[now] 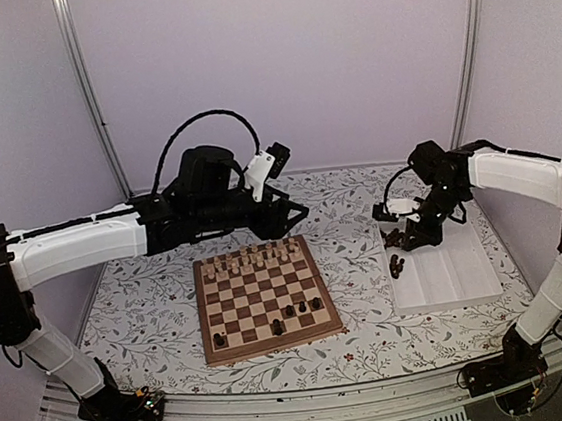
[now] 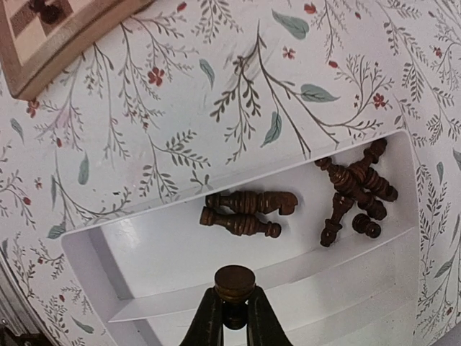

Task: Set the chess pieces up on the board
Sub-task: Pick up the chess piece from the storage box, then place the chess piece on the chessboard.

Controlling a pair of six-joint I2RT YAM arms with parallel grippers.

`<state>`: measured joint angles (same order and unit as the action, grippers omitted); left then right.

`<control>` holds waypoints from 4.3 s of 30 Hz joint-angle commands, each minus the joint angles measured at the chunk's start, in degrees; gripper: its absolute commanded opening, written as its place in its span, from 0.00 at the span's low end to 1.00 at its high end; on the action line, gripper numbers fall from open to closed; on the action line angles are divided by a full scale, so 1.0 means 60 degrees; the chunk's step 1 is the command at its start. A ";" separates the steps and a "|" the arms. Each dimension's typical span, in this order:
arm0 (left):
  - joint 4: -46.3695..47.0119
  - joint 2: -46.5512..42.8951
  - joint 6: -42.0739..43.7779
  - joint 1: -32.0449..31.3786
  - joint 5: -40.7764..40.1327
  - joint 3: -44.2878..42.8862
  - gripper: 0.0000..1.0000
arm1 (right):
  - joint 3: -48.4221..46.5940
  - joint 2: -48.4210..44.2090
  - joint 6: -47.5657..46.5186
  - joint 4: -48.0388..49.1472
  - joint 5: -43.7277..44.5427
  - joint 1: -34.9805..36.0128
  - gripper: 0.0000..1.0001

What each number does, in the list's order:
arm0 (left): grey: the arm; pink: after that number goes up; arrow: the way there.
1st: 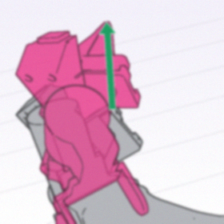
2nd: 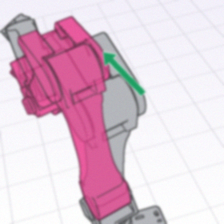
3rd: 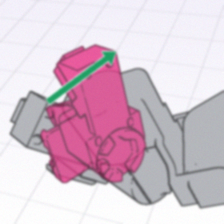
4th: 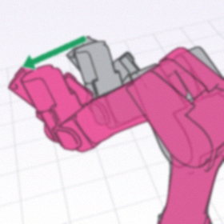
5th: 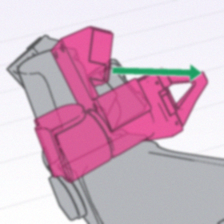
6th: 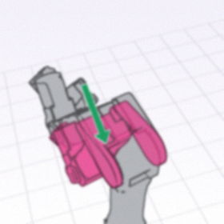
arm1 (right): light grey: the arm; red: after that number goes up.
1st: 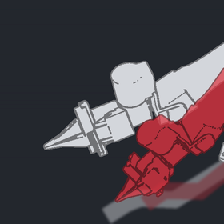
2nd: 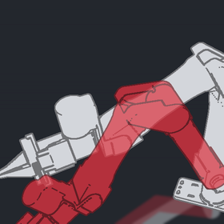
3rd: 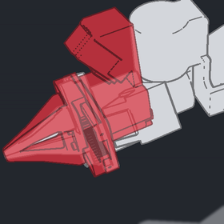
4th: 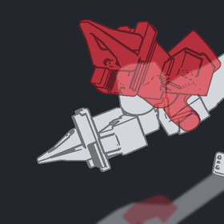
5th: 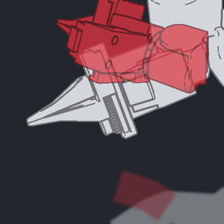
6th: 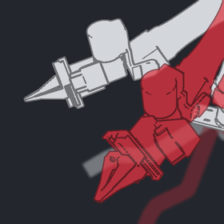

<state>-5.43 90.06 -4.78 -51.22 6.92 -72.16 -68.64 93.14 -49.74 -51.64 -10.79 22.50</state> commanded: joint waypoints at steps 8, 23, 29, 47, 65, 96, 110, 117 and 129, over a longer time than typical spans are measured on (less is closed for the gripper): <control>0.3774 0.0395 -0.1257 -0.0677 -0.0312 0.0645 0.60 | -0.2531 -0.0920 0.2211 0.0111 -0.6139 0.0025 0.07; 0.2078 0.1540 -0.5498 0.0104 0.1991 -0.0976 0.56 | -0.2698 -0.1196 0.1261 0.1193 -0.3248 0.1644 0.08; 0.2421 0.1843 -0.6407 0.0244 0.3105 -0.0846 0.52 | -0.2594 -0.1453 0.0935 0.1340 -0.1957 0.2226 0.08; 0.3509 0.2444 -0.7101 0.0290 0.4590 -0.0745 0.35 | -0.2556 -0.1505 0.0526 0.1289 -0.0532 0.3259 0.10; 0.3989 0.2685 -0.7252 0.0290 0.5119 -0.0729 0.13 | -0.2445 -0.1674 0.0364 0.1192 -0.0402 0.3692 0.10; 0.8299 0.2135 -0.6938 0.0497 0.3263 0.0527 0.02 | -0.0287 -0.0744 1.1726 0.8064 -1.1079 -0.0693 0.49; 0.8303 0.2647 -0.7098 0.0324 0.3443 0.0047 0.03 | -0.0571 -0.0241 1.2068 0.8518 -1.1369 -0.0029 0.44; 0.8248 0.2867 -0.7143 0.0240 0.3588 -0.0178 0.03 | -0.0621 -0.0158 1.2212 0.8766 -1.1417 -0.0022 0.40; 0.8142 0.2934 -0.7131 0.0115 0.3692 -0.0241 0.03 | -0.0762 0.0014 1.2284 0.8778 -1.1361 -0.0022 0.37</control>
<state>42.57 106.54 -47.46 -49.80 28.10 -72.29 -71.64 92.47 23.51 0.01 -78.39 22.13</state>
